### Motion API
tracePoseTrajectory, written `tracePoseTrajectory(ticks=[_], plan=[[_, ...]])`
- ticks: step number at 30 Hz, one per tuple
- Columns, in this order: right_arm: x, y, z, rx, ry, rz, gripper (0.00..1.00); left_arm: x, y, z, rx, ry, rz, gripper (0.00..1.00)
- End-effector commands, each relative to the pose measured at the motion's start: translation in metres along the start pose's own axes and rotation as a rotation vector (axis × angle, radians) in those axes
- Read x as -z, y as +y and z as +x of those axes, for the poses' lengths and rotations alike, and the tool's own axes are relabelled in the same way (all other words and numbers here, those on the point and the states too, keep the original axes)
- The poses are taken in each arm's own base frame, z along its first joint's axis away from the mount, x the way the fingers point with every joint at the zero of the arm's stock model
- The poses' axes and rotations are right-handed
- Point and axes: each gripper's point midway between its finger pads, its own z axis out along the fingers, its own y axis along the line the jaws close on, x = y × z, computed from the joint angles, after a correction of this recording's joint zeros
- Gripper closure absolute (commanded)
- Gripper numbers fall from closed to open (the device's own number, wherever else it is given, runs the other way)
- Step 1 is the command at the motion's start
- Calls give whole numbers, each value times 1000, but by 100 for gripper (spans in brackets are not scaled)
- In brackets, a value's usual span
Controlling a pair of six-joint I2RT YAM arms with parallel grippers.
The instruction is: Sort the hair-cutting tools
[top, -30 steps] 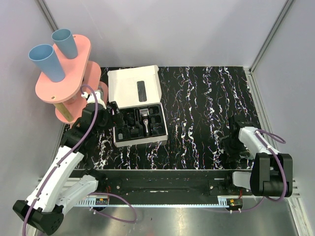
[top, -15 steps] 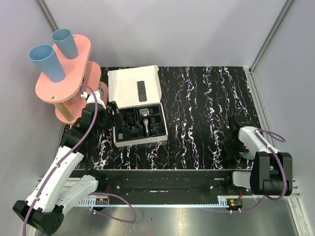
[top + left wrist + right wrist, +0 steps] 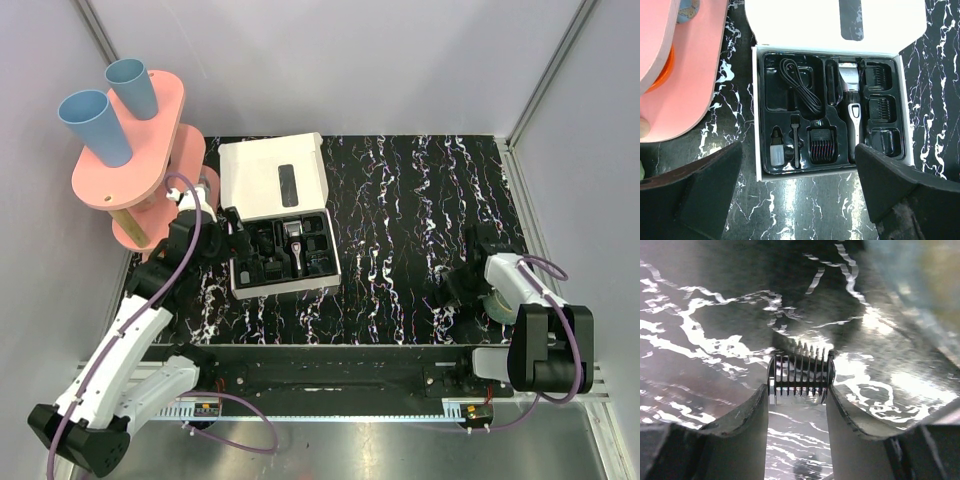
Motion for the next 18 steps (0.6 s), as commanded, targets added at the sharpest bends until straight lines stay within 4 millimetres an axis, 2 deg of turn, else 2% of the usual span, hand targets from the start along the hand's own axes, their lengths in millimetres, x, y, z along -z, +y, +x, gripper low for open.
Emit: tracePoseTrajectory(ticks=[1,3,4,5,6,7,10,11,16,17,18], plan=[[22,52,2,1,21,-234,77,-6,-13,-4,20,-16,58,1],[33,59,4,11,23,-275,79,-7,-24,-4,17,-12,118,1],[40,65,7,21,34,-304,79,-5,-35,0,15,11,187,1],[44,69,8,21,40,-323,80,-4,-48,-4,18,-8,250,1],[51,74,9,24,44,-353,81,-6,-55,5,17,10,303,1],[58,81,21,66,71,-386,82,2,-74,10,36,38,415,1],[80,99,32,101,97,-476,84,5,-107,19,116,60,612,1],[87,105,41,135,110,-507,84,3,-117,22,127,43,670,1],[122,125,69,212,168,-619,85,8,-162,35,144,32,848,1],[128,128,74,225,177,-641,85,17,-177,35,126,16,899,1],[136,132,82,247,197,-665,85,14,-185,40,116,26,903,1]])
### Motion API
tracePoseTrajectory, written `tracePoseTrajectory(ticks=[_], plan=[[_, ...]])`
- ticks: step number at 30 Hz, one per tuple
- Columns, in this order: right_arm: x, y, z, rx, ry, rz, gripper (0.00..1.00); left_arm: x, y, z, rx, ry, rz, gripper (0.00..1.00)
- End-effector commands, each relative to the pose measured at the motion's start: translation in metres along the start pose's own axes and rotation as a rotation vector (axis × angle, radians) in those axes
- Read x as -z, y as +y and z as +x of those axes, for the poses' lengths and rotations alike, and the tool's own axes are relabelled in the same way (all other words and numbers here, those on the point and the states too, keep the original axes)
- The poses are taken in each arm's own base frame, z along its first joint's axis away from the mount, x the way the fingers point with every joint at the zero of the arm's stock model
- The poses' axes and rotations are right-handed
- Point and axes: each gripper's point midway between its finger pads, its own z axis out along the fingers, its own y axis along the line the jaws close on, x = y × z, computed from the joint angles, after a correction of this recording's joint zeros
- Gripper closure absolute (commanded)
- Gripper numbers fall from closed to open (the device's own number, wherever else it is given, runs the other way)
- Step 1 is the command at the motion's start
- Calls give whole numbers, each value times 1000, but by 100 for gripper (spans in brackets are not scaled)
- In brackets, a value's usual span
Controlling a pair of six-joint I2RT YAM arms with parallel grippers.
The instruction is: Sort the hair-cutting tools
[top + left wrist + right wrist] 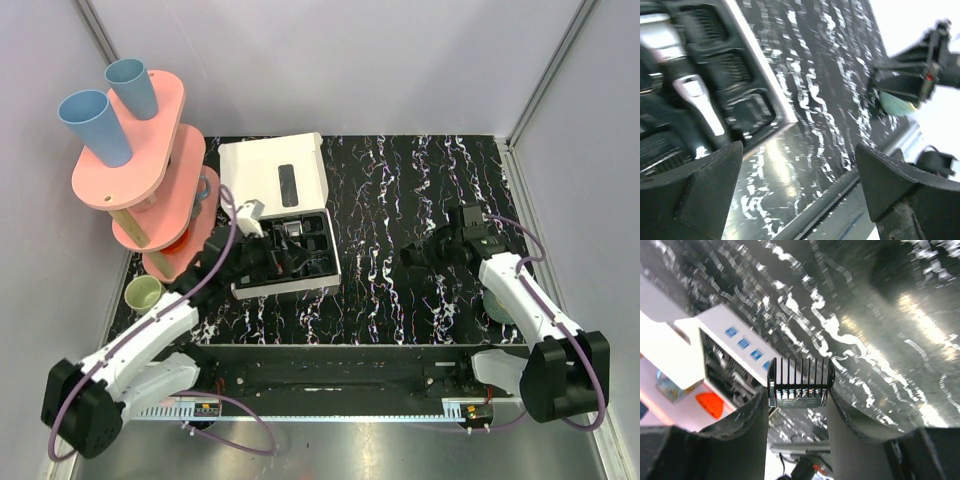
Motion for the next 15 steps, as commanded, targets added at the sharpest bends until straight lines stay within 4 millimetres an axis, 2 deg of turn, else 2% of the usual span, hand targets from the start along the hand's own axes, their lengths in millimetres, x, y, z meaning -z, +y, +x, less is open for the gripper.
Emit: tracePoseTrajectory(ticks=[1,2,4,5,6,7,8,10,11,13,14,15], plan=[[26,53,22,51,72,-182,85,-13,-80,-23,-65,-116,289,1],[29,60,25,62,83,-205,85,-15,-96,-22,-78,-119,325,1],[37,70,32,75,105,-241,85,-30,-103,-15,-73,-97,332,1],[40,76,34,84,112,-267,85,-31,-120,-17,-83,-106,382,2],[45,81,37,93,123,-288,85,-42,-121,-11,-77,-86,379,3],[46,83,40,104,129,-294,85,-46,-126,-10,-72,-86,389,5],[49,87,41,115,130,-311,85,-48,-141,-14,-77,-108,429,10],[54,92,45,135,145,-332,85,-62,-148,-9,-78,-98,435,14],[56,94,47,139,152,-340,86,-64,-163,-13,-85,-109,468,18],[61,98,49,145,161,-358,86,-79,-164,-8,-108,-108,446,22],[64,99,49,148,163,-369,85,-81,-176,-9,-119,-113,462,24],[67,100,50,149,169,-377,85,-90,-174,-6,-131,-112,444,25]])
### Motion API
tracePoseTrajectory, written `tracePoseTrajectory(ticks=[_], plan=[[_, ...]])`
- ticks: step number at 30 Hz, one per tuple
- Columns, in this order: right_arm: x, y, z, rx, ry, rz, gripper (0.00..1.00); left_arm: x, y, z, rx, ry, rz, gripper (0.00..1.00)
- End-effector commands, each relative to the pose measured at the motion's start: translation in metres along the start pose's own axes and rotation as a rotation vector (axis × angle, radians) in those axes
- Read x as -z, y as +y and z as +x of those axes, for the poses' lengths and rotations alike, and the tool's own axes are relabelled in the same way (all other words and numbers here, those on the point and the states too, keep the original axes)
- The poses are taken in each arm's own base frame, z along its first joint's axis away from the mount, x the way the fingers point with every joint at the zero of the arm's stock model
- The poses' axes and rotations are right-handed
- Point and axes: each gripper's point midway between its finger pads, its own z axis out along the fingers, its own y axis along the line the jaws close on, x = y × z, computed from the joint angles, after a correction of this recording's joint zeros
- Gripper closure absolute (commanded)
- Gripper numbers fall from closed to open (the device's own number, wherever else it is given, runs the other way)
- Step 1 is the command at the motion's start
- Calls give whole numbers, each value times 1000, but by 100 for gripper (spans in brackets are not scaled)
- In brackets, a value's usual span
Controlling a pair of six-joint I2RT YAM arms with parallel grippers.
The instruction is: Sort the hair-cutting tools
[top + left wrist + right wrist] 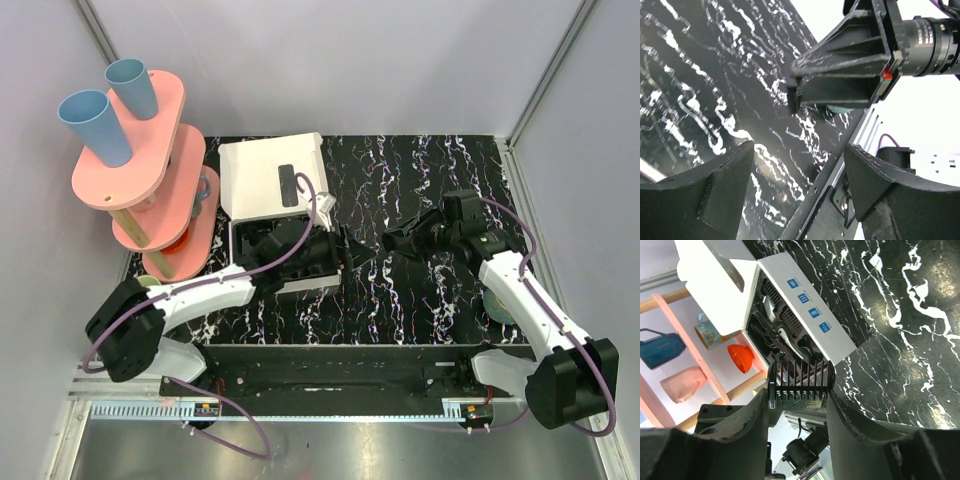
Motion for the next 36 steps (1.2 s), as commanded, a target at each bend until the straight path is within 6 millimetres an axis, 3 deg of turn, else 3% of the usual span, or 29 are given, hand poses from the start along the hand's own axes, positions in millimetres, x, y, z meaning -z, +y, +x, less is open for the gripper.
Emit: tracePoseTrajectory(ticks=[1,9,19,22,23,28,30,32,35,36], plan=[[23,40,8,41,25,-141,85,-26,-43,-46,-104,-163,92,26],[36,51,15,36,48,-186,85,-53,-42,-46,-138,-164,47,33],[38,53,15,24,44,-192,84,-59,-41,-44,-150,-176,6,61],[38,53,14,17,43,-192,84,-60,-41,-40,-151,-167,7,71],[38,53,14,15,44,-190,83,-61,-37,-43,-150,-181,-19,78],[39,53,15,12,42,-194,79,-63,-33,-43,-147,-184,-46,93],[39,51,14,13,39,-191,72,-63,-31,-45,-145,-186,-60,100],[40,49,11,26,11,-191,66,-64,-31,-45,-144,-176,-71,100],[34,26,-2,62,-86,-144,44,-61,-30,-44,-159,-156,-78,100],[32,21,-5,81,-107,-133,30,-60,-29,-42,-169,-146,-76,100]])
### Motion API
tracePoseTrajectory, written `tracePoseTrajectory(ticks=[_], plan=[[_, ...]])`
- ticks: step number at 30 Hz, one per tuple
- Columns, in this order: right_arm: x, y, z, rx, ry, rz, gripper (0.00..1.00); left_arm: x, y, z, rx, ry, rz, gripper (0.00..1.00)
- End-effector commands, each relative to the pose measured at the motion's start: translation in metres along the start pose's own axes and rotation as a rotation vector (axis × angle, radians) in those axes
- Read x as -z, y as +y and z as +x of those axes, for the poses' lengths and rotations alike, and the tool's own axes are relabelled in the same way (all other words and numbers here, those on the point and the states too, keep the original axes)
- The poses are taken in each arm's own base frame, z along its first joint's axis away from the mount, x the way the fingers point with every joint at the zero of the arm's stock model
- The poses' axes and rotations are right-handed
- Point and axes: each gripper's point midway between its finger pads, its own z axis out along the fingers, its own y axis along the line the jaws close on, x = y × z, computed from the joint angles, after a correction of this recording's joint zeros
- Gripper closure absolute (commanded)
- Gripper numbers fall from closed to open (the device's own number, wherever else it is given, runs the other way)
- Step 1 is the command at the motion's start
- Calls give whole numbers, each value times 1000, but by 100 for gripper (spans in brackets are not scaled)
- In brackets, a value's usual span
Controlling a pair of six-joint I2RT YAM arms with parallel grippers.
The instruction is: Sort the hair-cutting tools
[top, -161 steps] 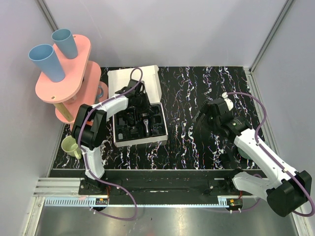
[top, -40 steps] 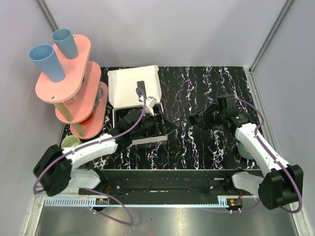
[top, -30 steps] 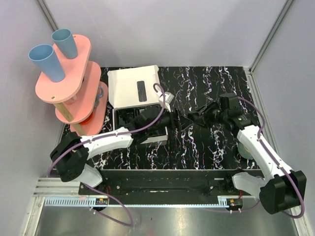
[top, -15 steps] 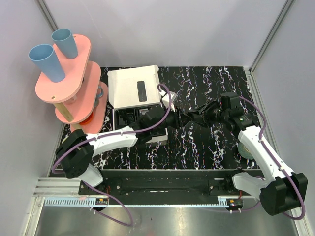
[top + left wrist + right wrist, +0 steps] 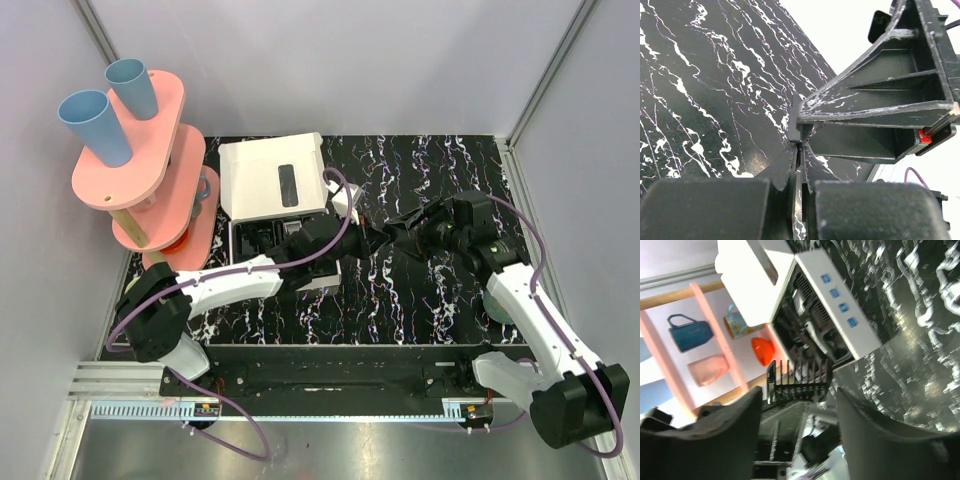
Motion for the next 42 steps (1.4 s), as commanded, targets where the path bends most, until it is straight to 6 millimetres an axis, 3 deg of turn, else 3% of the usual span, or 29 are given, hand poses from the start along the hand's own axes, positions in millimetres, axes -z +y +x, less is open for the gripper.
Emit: tracePoseTrajectory(ticks=[1,3,7,9,10,12,13,15,19,22,34,42], plan=[[6,-12,-10,92,-96,4,25,1,-3,-18,-44,-30,-10,100],[7,-18,-8,111,-89,11,11,6,1,-18,-44,-15,-21,100],[8,-23,-6,143,-81,30,0,20,23,-11,-30,46,-92,100],[9,-22,-8,179,-87,32,0,31,27,-13,-6,62,-103,100],[9,-25,-9,184,-90,50,0,38,42,-8,9,92,-149,100],[10,-27,-11,203,-105,58,0,54,43,-8,44,131,-133,100],[9,-29,-11,207,-104,66,0,63,61,-3,72,179,-181,100],[9,-31,-11,220,-100,70,0,80,67,-1,97,237,-189,100],[2,-38,-11,222,-87,93,0,117,107,8,196,352,-323,100],[-3,-41,-10,222,-68,102,0,127,117,14,252,375,-314,100],[-10,-57,-5,205,-35,136,2,106,129,42,390,502,-261,100],[-12,-61,-6,200,-39,151,2,88,135,45,432,514,-238,100]])
